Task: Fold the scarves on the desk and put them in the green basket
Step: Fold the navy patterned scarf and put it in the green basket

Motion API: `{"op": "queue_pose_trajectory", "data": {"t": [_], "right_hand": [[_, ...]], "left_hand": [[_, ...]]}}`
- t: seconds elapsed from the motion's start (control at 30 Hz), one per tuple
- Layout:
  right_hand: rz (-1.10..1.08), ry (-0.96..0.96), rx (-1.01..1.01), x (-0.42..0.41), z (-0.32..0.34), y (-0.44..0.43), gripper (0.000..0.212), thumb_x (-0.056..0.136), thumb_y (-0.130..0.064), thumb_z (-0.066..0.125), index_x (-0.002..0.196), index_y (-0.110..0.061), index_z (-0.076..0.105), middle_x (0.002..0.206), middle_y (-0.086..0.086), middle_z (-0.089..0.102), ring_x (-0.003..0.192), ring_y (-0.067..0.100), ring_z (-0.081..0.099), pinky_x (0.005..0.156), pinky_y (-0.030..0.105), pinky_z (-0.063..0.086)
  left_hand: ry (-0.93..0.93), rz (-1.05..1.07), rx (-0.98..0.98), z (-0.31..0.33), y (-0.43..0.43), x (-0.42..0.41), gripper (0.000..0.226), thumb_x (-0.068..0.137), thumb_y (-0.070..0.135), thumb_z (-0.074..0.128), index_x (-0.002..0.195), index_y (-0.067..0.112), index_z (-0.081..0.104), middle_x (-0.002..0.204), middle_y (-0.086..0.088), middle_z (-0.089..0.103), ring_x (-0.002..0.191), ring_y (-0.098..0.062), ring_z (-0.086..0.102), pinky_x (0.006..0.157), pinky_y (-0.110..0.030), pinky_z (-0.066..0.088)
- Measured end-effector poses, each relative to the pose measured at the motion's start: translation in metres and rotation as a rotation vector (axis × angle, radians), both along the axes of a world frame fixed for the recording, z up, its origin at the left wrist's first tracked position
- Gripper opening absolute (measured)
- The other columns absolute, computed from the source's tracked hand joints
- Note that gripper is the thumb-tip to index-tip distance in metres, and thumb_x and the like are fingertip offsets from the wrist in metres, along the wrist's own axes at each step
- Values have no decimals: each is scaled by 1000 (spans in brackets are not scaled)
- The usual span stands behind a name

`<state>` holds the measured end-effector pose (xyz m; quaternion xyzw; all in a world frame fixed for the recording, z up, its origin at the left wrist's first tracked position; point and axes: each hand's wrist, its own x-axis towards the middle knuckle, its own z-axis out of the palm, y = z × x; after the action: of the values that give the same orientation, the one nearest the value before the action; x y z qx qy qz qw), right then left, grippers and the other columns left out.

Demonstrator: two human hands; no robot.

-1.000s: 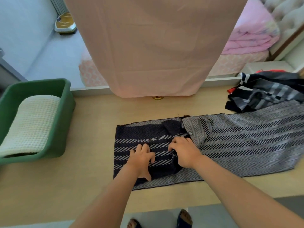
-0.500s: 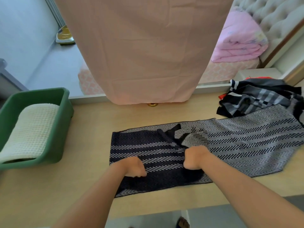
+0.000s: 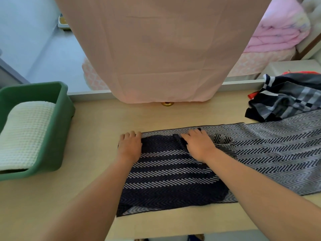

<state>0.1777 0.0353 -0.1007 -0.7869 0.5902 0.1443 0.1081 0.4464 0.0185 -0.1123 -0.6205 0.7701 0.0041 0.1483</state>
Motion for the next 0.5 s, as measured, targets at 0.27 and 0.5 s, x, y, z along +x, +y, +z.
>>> {"op": "queue_pose_trajectory", "data": {"t": [0.27, 0.5], "right_hand": [[-261, -193, -12, 4, 3, -20, 19, 99, -24, 46, 114, -19, 57, 116, 4, 51, 95, 26, 56, 74, 35, 46], [-570, -363, -150, 2, 7, -41, 4, 96, -10, 47, 100, -8, 48, 90, 11, 60, 75, 26, 53, 62, 34, 42]], "left_hand": [[104, -81, 9, 11, -24, 38, 21, 100, 26, 35, 115, 18, 48, 113, -5, 62, 107, -28, 50, 92, -39, 34], [113, -14, -30, 16, -36, 61, 32, 94, 33, 28, 109, 21, 54, 99, -2, 66, 102, -24, 49, 98, -39, 26]]}}
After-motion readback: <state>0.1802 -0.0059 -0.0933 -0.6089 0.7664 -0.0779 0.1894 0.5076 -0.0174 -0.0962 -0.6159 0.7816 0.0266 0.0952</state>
